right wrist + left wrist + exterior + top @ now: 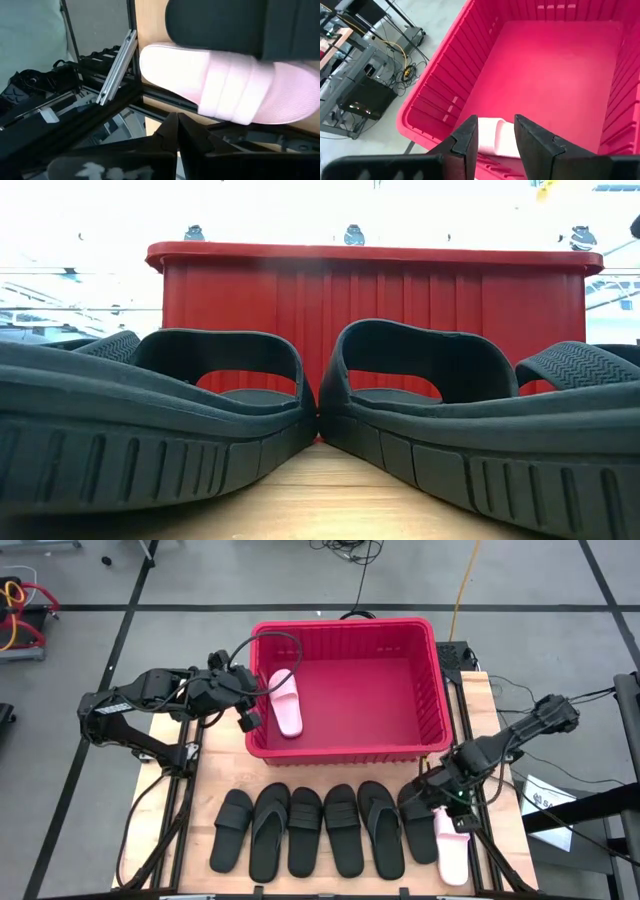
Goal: Pick and place slides into bin
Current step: Put the pink slide into the red bin
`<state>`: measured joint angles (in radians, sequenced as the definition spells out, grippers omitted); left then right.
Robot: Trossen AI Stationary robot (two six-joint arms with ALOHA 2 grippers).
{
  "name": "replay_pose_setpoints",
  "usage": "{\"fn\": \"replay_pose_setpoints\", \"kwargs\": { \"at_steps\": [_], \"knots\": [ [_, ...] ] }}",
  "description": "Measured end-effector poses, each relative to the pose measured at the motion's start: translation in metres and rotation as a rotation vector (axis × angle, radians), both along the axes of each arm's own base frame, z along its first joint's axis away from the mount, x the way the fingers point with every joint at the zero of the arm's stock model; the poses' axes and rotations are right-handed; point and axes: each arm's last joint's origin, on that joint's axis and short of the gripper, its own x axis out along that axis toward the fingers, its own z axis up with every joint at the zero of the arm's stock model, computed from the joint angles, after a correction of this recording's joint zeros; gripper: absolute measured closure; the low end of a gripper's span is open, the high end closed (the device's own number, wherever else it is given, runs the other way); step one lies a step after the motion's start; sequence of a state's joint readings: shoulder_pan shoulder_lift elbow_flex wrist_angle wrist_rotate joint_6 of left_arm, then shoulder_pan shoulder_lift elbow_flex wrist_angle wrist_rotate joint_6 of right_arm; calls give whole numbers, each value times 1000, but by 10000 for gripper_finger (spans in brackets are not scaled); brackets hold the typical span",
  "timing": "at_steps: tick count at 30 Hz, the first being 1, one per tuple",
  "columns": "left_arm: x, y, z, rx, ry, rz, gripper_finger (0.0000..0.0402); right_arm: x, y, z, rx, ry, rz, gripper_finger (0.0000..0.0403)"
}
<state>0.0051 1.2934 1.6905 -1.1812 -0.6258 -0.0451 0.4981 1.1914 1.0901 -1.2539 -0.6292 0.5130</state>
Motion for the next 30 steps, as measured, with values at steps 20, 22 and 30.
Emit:
{"fn": "replay_pose_setpoints", "kwargs": {
  "at_steps": [20,22,30],
  "knots": [
    [1,-2,0,-41,5,-66,277,-43,67,-9,-330,-125,-80,403],
    [1,-2,0,-42,3,-65,277,-47,73,-12,-348,-131,-57,403],
    [3,-2,1,-60,-33,-48,277,-52,94,-23,-330,-163,43,403]
  ]
}}
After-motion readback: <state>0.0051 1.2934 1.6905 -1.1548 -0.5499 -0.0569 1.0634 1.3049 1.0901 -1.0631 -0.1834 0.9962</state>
